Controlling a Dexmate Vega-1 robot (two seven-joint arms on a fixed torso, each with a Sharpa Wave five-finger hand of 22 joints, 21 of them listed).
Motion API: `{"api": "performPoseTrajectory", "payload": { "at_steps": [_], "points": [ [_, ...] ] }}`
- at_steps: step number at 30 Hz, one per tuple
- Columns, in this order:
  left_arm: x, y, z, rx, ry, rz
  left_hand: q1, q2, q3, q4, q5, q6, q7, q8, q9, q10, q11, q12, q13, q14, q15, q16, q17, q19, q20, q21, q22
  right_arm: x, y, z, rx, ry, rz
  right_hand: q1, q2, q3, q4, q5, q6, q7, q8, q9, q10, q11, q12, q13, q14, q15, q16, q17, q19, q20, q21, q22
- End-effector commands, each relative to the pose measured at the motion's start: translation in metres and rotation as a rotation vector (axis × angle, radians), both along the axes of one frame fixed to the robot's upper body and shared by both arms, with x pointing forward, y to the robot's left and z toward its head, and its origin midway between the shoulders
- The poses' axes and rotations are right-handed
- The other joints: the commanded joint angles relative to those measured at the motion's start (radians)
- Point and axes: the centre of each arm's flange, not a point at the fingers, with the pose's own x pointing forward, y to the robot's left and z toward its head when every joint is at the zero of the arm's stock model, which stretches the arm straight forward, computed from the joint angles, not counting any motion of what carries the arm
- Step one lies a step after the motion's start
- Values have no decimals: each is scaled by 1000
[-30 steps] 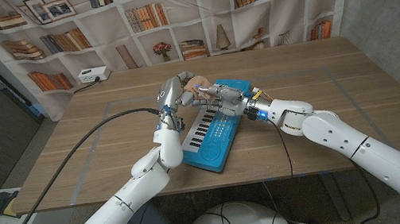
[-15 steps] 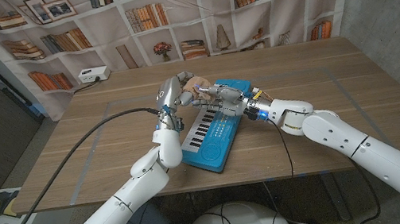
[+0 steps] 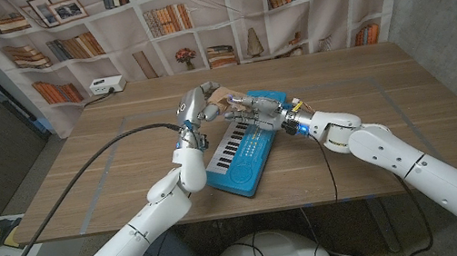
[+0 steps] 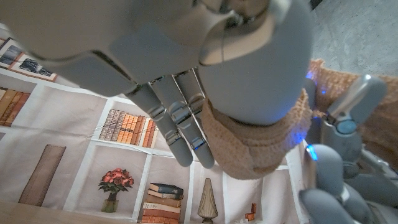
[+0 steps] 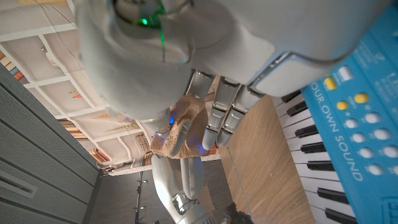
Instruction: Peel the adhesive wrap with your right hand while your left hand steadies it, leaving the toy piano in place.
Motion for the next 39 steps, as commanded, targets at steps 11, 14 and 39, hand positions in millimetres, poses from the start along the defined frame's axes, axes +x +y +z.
{"api": "performPoseTrajectory", "payload": {
  "at_steps": [11,14,39],
  "points": [
    [-5,9,0,-10,-41,12,-8,-1,13,-3,33,-97,-44,-34,54,-12,-5,26,41,-2,2,13,35,-21,2,14,3,1,-9,5,2,-19,-20,-1,-9,10,-6,-3,13,9,1,11,18,0,-1,-15,22,-193,7,19,5,-41,17,-3],
    [-6,9,1,-14,-47,12,-10,-2,16,-3,35,-106,-46,-41,61,-13,-4,28,42,-5,2,11,39,-25,2,17,3,1,-10,5,4,-18,-18,-1,-10,10,-8,-4,15,7,-1,10,22,1,1,-17,23,-193,6,22,5,-41,20,-4],
    [-6,7,-5,-40,-121,37,-182,-34,106,-4,18,-138,-52,-249,-9,-159,-7,-37,-204,-219,4,-15,-92,-18,-2,-86,-3,-1,-8,5,-1,-27,10,0,-11,12,-18,-6,27,12,-16,6,32,0,0,-35,35,-193,5,43,-1,-44,39,-9]
  ]
}}
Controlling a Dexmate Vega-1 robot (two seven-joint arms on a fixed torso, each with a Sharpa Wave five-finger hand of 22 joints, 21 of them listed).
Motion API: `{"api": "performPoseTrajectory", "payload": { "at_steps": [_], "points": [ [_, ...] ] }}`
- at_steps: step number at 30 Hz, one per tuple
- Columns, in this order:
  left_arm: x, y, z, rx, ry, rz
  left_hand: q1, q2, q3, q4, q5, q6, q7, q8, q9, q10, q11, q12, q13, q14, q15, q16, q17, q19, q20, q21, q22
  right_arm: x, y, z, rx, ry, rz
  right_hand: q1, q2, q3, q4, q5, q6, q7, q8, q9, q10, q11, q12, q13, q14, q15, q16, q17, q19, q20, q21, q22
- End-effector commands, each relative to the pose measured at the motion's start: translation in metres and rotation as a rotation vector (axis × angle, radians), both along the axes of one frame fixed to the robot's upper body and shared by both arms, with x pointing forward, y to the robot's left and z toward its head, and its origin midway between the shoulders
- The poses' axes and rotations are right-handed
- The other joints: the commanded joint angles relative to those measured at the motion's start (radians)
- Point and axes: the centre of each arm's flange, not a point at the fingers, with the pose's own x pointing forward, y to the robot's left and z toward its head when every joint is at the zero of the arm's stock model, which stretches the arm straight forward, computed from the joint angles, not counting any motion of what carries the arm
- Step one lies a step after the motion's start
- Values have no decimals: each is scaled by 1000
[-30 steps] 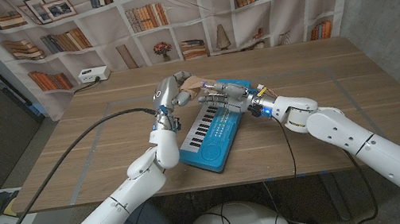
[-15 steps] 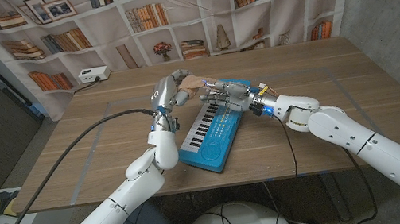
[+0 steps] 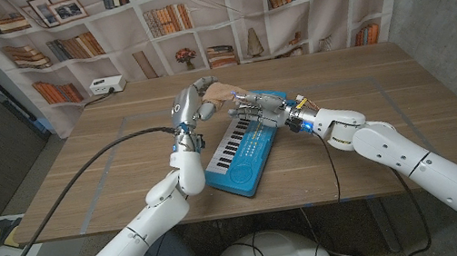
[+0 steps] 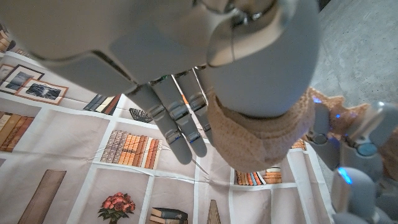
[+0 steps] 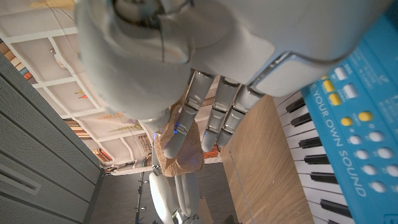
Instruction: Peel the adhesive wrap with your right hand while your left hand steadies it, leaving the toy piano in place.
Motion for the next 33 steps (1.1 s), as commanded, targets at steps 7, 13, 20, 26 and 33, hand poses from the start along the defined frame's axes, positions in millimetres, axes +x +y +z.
{"api": "performPoseTrajectory", "payload": {
  "at_steps": [7,13,20,26,33],
  "points": [
    [0,-4,-5,1,-65,45,20,-4,10,-2,-2,-94,-5,-81,-1,-146,4,-10,-61,-146,-5,-4,2,-22,6,-62,6,-1,-2,4,9,-15,16,4,-8,1,-11,-2,15,2,-6,1,13,-3,1,-4,10,-190,1,11,-3,-44,15,-2],
    [1,-6,-7,-11,-84,44,31,-4,-16,-1,-2,-189,-11,-113,-12,-272,8,-12,-117,-269,-4,-11,-3,-90,32,-105,2,-1,-3,5,7,-18,16,5,-8,1,-13,-3,15,2,-11,0,16,-2,1,-8,13,-191,1,16,-5,-44,19,-4],
    [2,-7,-6,-12,-95,38,10,-1,-43,8,-6,-199,-13,-105,-24,-333,7,-4,-151,-353,2,-14,-9,-198,53,-174,-1,-3,-5,7,11,-25,13,5,-9,1,-16,-3,18,3,-15,-1,20,-2,3,-10,18,-191,2,22,-6,-45,24,-6],
    [2,-6,-6,-16,-95,26,-5,11,-49,16,-8,-210,-13,-107,-28,-354,16,-4,-161,-394,9,-20,-13,-246,67,-206,-2,-3,-5,7,12,-21,14,5,-9,1,-19,-4,22,3,-18,-3,23,-2,3,-13,20,-191,1,26,-7,-45,28,-7],
    [3,-6,-7,-34,-88,11,-18,15,-46,19,-10,-211,-13,-106,-30,-357,17,-1,-168,-400,9,-19,-19,-252,63,-220,-3,-2,-5,7,9,-25,15,5,-10,1,-21,-4,24,6,-21,-3,24,-2,3,-16,22,-191,0,30,-9,-46,33,-9]
  ]
}}
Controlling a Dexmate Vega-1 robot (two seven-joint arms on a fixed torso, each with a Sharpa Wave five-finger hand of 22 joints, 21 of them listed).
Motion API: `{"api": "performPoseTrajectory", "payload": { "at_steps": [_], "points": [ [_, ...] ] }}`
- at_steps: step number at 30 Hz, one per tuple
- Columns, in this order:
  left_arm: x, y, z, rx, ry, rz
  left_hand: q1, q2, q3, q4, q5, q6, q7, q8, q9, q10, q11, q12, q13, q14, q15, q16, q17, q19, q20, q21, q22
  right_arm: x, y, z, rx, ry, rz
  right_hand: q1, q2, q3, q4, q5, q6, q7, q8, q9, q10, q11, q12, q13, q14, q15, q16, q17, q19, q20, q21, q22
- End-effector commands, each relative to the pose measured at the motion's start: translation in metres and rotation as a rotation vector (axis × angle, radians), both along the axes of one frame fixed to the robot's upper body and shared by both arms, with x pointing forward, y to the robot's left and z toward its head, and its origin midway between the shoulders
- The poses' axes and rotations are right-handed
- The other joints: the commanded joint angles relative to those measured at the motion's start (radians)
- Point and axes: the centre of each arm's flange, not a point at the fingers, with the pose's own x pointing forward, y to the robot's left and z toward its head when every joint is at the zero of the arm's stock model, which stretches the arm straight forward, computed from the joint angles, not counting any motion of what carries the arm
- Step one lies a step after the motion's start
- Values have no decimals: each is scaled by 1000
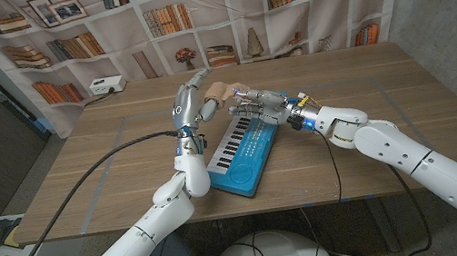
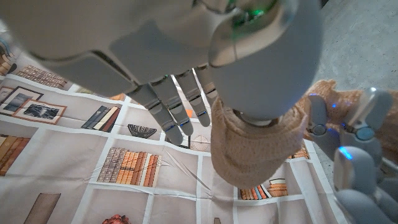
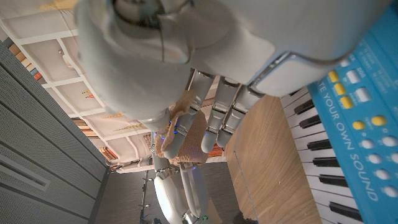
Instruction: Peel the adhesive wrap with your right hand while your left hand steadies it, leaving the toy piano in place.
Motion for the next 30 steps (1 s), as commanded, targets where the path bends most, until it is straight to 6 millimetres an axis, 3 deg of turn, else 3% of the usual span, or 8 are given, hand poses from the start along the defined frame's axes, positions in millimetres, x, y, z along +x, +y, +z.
{"api": "performPoseTrajectory", "payload": {
  "at_steps": [1,7,14,30],
  "points": [
    [1,0,-1,-25,2,-27,-15,3,2,6,-3,-5,-2,7,2,-4,3,7,-1,-43,-34,-2,0,-5,-3,-9,1,-1,-1,0,1,-2,0,5,-9,2,-5,0,8,0,-4,1,6,1,3,1,12,-190,-1,4,-1,-46,9,1],
    [3,0,-3,-46,-15,-51,-59,6,-7,26,-12,-10,-2,7,-1,-6,1,10,-10,-42,-31,2,-4,4,-10,-23,1,-1,-2,0,6,-2,-2,6,-9,2,-7,-1,10,-2,-8,1,8,1,3,-3,13,-190,-3,8,-3,-47,15,-1],
    [5,-1,-5,-66,-35,-53,-130,48,-10,71,2,-23,-2,9,-3,-15,-8,12,-26,-49,-33,4,-6,22,-23,-49,1,-6,-4,1,11,-2,10,5,-9,3,-9,-1,13,1,-12,1,11,1,3,-7,16,-190,-4,13,-4,-47,20,-3],
    [8,-3,-8,-92,-47,-58,-197,54,-13,108,19,-29,-3,14,-8,-10,-11,16,-42,-48,-34,5,-10,48,-30,-80,1,-8,-4,2,11,-7,17,4,-10,4,-14,-2,19,5,-21,-3,17,1,3,-14,22,-191,-8,22,-7,-47,30,-7]
  ]
}}
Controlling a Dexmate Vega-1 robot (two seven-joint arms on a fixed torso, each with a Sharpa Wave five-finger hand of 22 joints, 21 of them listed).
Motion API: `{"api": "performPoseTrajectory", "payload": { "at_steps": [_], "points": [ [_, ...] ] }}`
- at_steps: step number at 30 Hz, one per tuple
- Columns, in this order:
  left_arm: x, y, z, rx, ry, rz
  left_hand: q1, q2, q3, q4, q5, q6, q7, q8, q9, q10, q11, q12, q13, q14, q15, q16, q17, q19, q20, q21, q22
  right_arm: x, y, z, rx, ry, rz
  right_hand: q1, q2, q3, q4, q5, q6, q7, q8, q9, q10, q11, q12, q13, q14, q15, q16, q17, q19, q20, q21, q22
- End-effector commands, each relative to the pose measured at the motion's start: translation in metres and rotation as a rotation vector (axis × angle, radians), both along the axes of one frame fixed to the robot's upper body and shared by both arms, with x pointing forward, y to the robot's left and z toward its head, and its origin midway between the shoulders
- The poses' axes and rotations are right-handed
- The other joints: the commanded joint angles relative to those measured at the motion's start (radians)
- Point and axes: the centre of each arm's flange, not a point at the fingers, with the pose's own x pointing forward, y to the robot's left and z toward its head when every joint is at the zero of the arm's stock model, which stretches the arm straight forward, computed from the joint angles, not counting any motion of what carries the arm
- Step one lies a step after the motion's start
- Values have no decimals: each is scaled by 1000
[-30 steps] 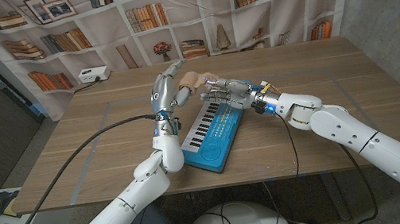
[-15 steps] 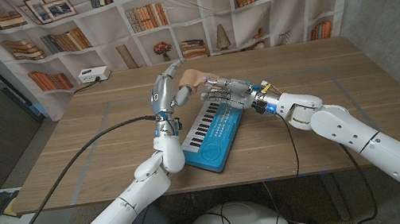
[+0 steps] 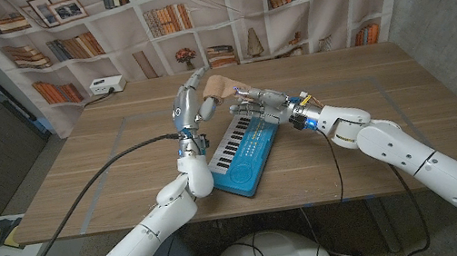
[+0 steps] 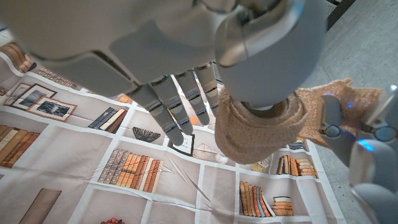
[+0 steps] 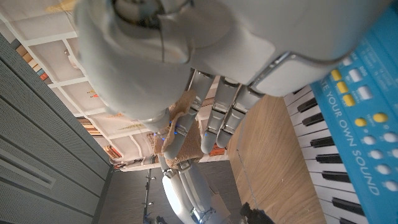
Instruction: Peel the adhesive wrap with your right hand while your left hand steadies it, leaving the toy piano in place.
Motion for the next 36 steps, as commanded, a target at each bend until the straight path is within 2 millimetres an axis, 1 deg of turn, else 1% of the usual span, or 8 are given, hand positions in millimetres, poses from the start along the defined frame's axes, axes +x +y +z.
{"api": "performPoseTrajectory", "payload": {
  "at_steps": [1,7,21,36],
  "points": [
    [3,-2,-3,-17,-5,-4,-17,1,0,12,8,-1,0,9,2,3,-5,9,-1,-41,-37,5,-1,12,-2,-6,1,-2,-1,1,2,-4,7,4,-10,4,-6,-2,9,-3,-3,2,8,0,3,0,10,-192,-4,5,-7,-48,11,1],
    [2,-2,-3,-24,-8,-3,-32,0,0,20,13,0,0,10,0,6,-6,9,-5,-38,-37,6,-2,18,-4,-16,1,-2,-3,0,1,-5,-1,4,-10,4,-9,-3,13,-2,-5,2,11,0,5,-1,12,-192,-6,9,-9,-48,15,-1],
    [1,0,-2,-33,-17,-4,-45,1,2,28,20,-1,0,11,-2,8,-7,10,-10,-37,-38,4,-3,26,-5,-28,2,-2,-13,1,3,-13,-31,4,-10,6,-13,-3,15,-1,-10,6,10,0,5,-4,15,-192,-12,16,-11,-50,25,-5],
    [-2,7,-1,-38,-29,14,-49,2,9,27,26,1,0,13,-4,10,-7,10,-14,-36,-39,3,-5,31,-4,-40,2,-4,-24,6,-2,-27,-68,2,-10,7,-15,-3,19,4,-16,8,12,0,8,-4,20,-192,-16,23,-13,-49,34,-9]
  ]
}}
